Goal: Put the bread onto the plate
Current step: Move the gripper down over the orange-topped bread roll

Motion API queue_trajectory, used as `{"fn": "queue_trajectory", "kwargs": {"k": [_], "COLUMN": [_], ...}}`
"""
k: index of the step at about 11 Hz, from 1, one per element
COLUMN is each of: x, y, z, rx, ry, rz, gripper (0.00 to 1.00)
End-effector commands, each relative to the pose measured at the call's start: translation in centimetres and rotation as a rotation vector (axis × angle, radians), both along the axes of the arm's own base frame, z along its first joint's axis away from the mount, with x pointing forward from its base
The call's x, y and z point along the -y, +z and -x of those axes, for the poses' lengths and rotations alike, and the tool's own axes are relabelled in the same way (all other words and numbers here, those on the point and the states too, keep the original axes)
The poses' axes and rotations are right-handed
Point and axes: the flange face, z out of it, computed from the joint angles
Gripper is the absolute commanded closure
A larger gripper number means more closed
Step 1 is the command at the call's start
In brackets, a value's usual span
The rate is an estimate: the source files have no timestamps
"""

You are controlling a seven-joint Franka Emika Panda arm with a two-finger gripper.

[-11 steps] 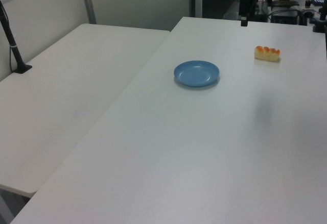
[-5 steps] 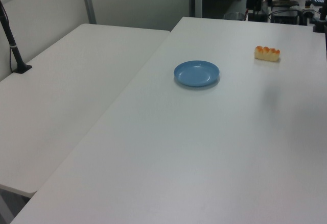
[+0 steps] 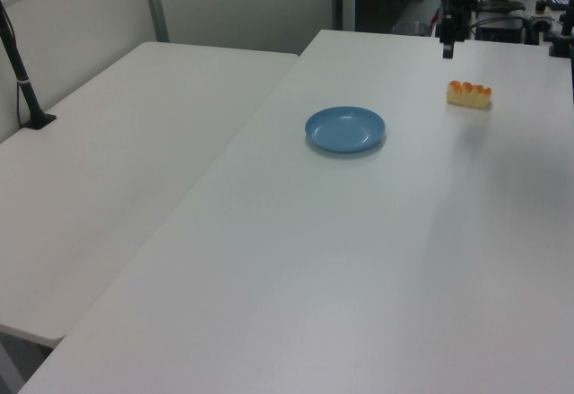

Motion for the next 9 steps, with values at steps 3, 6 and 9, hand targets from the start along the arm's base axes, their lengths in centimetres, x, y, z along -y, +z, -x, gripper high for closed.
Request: {"fn": "queue_trajectory", "kwargs": {"k": [3, 6, 9], "x": [3.4, 7.8, 9.5], "y": [-7.9, -9.8, -12.8], "z": [1.6, 3.4, 3.3], "rx": [0.044, -0.006, -0.021], "ry": [0.006, 0.069, 0.054], "rz": [0.084, 0.103, 0.134], "gripper": [0.00, 0.00, 0.00]}}
